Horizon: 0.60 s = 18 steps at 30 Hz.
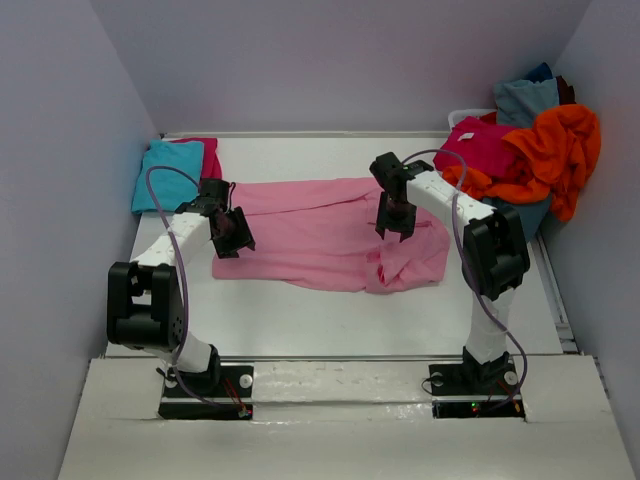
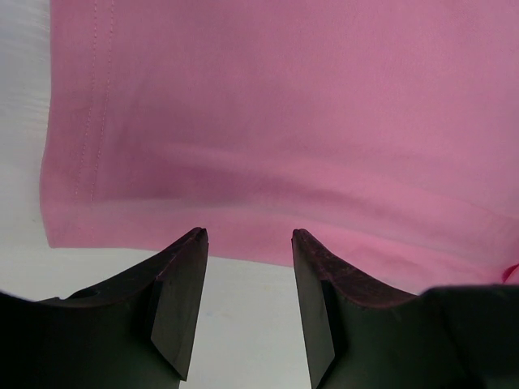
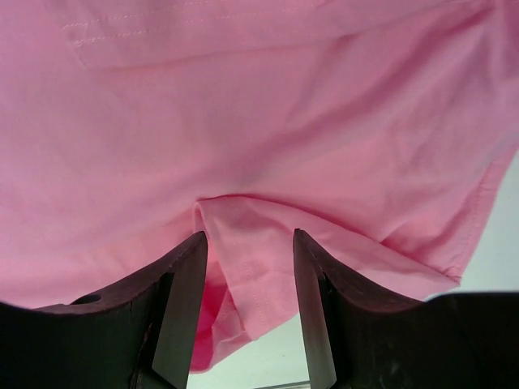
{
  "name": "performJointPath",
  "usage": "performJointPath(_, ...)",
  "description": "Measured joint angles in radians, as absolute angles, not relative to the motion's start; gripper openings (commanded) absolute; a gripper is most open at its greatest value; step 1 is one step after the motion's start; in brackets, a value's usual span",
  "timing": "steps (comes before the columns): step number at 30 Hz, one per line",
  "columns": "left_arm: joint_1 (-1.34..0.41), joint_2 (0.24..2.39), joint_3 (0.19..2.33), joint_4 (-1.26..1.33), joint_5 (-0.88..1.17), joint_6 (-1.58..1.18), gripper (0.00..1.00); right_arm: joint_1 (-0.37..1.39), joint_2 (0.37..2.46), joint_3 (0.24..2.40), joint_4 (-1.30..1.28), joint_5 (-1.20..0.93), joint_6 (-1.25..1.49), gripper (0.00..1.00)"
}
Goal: Fold and stack the t-shirts
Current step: Smooth out the 1/3-folded T-shirt at the center of the board.
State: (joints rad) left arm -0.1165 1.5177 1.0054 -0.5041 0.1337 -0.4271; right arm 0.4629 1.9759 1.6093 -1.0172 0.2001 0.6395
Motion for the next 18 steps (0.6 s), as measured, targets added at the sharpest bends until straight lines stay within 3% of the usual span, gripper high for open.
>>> performJointPath(18, -0.123, 1.563, 1.037, -0.496, 0.147, -0.427, 0.57, 0.445, 1.853, 1.487, -1.064, 0.122, 0.579, 0.49)
